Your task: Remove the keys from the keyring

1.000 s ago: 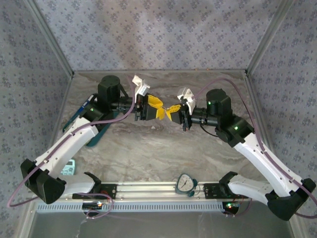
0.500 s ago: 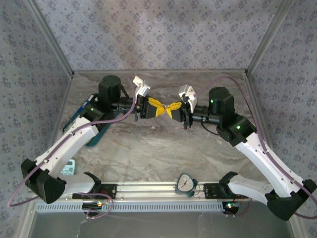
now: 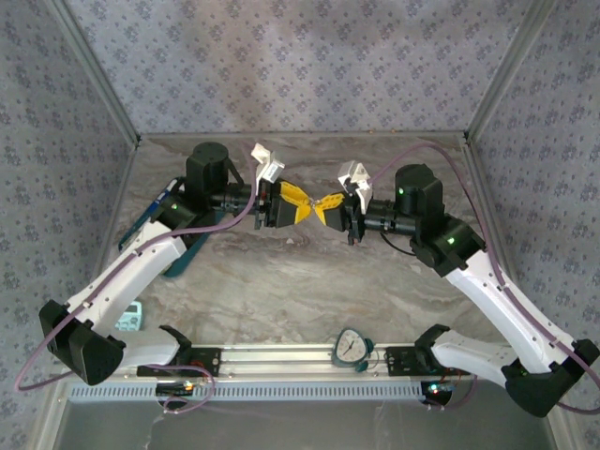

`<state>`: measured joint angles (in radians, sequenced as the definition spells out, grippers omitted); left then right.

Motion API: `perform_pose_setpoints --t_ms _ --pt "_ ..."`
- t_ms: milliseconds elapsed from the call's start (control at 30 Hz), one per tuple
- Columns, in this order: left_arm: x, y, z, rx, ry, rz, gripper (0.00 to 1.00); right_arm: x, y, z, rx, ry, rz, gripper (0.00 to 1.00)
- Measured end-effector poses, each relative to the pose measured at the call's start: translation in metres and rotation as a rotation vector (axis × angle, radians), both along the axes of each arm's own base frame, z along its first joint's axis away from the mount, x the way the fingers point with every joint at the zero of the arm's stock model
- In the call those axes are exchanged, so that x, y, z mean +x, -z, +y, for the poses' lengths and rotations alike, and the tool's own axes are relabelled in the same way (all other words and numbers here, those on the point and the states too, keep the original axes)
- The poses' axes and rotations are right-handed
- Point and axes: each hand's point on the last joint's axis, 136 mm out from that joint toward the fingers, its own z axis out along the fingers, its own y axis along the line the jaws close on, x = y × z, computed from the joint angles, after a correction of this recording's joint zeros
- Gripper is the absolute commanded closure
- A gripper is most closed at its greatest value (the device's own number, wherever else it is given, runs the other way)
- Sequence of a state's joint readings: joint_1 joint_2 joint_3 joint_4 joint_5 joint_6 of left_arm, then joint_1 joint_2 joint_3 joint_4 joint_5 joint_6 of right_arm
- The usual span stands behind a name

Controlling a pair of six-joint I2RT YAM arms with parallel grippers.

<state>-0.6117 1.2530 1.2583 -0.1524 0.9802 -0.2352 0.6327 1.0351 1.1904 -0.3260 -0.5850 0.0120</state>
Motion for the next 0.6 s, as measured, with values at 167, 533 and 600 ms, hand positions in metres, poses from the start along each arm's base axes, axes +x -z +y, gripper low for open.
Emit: perform_pose_setpoints --t_ms 167,533,600 --pt "0.0007 -0.0036 -0.0005 -0.012 -0.001 -0.016 0.55 -0.0011 -0.0001 0.0004 0.001 -0.007 0.001 1.0" --pt "0.0014 -0.0076 -0.0009 -0.026 -0.002 -0.023 0.76 -0.0012 0.0001 0.0004 0.0 -0.007 0.002 1.0" --pt "0.0013 -0.0082 -0.0009 -0.027 -0.002 -0.021 0.87 -0.0013 0.0004 0.0004 0.0 -0.007 0.003 1.0"
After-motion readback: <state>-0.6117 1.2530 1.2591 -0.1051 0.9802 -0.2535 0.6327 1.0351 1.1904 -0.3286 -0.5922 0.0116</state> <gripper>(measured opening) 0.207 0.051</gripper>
